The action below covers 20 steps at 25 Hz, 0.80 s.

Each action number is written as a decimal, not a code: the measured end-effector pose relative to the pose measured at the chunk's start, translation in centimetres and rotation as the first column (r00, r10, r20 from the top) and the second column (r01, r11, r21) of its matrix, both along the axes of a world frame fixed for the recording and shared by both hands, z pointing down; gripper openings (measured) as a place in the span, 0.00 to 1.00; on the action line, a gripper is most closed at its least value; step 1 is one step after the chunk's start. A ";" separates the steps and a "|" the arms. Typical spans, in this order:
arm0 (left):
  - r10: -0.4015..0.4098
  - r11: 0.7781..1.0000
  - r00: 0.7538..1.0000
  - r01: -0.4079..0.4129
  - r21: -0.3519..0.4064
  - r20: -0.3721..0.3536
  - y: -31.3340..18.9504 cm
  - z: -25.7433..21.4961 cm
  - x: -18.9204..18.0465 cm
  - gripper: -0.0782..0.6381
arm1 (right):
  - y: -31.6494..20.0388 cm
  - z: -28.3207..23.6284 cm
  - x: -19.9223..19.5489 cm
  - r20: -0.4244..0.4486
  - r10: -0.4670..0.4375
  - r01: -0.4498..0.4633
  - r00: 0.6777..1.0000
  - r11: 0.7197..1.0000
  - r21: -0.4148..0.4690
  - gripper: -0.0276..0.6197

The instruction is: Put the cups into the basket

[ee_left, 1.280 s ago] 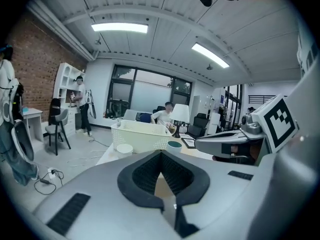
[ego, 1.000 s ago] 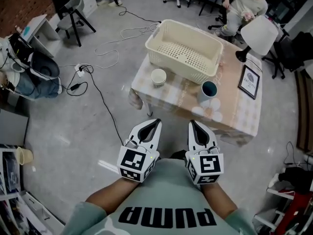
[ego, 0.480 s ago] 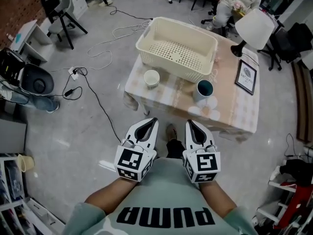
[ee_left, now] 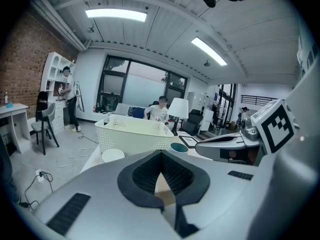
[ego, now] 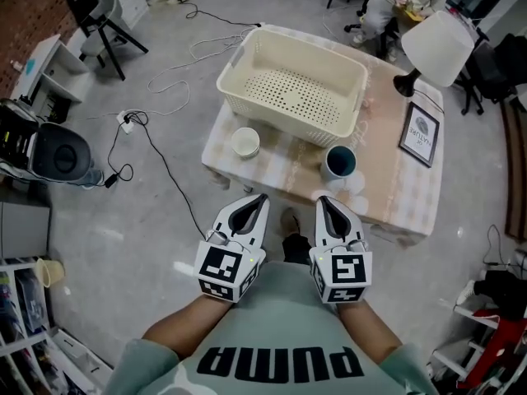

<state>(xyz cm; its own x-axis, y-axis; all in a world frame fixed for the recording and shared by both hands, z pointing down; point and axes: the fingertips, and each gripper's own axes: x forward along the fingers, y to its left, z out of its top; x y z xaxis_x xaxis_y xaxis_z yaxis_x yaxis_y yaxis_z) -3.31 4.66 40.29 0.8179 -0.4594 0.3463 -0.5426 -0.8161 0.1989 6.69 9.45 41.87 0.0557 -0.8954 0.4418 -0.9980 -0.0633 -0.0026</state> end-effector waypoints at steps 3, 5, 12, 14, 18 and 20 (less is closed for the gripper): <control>0.010 1.000 1.000 -0.010 0.003 0.007 -1.1 0.1 1.7 0.11 | -0.9 0.0 1.8 -0.003 0.018 -0.018 1.000 1.000 0.003 0.06; 0.019 1.000 1.000 -0.019 0.006 0.013 -1.7 0.2 2.8 0.11 | -1.3 -0.1 2.8 0.001 0.028 -0.028 1.000 1.000 0.009 0.06; 0.057 0.998 0.998 -0.058 0.007 0.034 -3.3 1.0 6.2 0.11 | -3.0 0.6 5.7 0.026 0.046 -0.046 0.999 0.999 0.006 0.14; 0.062 0.998 0.997 -0.063 0.007 0.042 -3.7 1.3 6.9 0.11 | -3.4 1.0 6.4 0.029 0.054 -0.053 0.998 0.999 -0.002 0.30; 0.070 0.998 0.996 -0.070 0.000 0.062 -4.4 2.0 8.0 0.11 | -3.9 2.1 7.7 0.013 0.057 -0.057 0.998 0.998 -0.031 0.46; 0.069 0.998 0.995 -0.069 -0.002 0.071 -4.8 2.5 8.5 0.11 | -4.3 2.8 8.3 0.009 0.052 -0.052 0.999 0.998 -0.047 0.50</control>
